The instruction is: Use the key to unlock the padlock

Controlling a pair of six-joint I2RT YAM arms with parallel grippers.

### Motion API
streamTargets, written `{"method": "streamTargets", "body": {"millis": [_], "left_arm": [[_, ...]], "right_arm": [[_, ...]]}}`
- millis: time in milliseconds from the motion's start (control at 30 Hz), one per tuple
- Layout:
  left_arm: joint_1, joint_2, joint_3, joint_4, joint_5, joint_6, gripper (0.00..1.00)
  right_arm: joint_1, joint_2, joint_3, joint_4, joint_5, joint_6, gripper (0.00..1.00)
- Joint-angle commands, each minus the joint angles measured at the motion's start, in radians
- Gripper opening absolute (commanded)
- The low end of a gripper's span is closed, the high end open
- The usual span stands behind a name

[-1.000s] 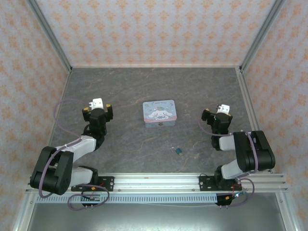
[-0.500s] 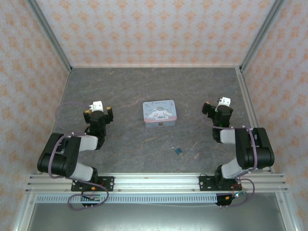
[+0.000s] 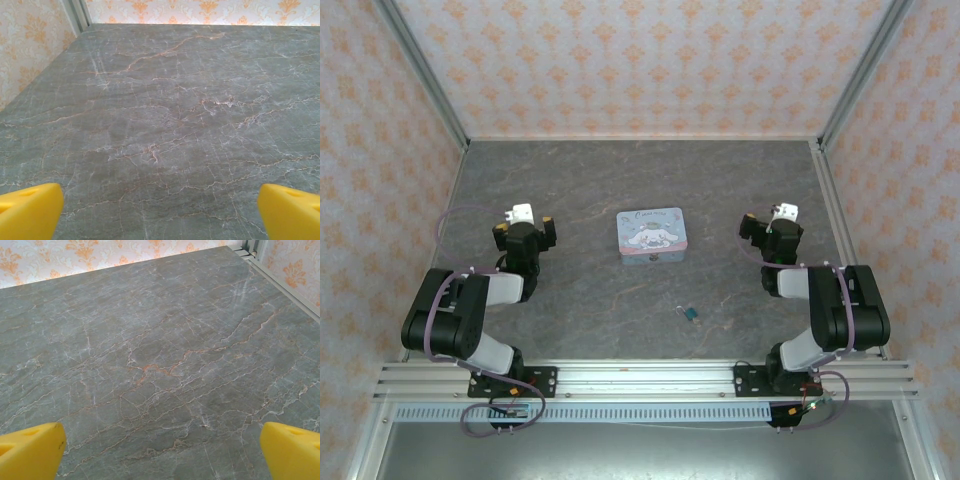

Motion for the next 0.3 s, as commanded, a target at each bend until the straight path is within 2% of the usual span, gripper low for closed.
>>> {"method": "streamTargets", "body": {"millis": [0,267], "left_arm": [[0.006,-0.002,0.016,-0.006,-0.005,-0.009,1.0],[0.006,-0.002,0.017,-0.006,-0.005,-0.009,1.0]], "right_arm": [[-0.006,0.005,0.007,-0.003,-0.011,0.006,0.99],[-0.005,0.004,0.007,-0.003,-0.012,0.007,0.99]]}}
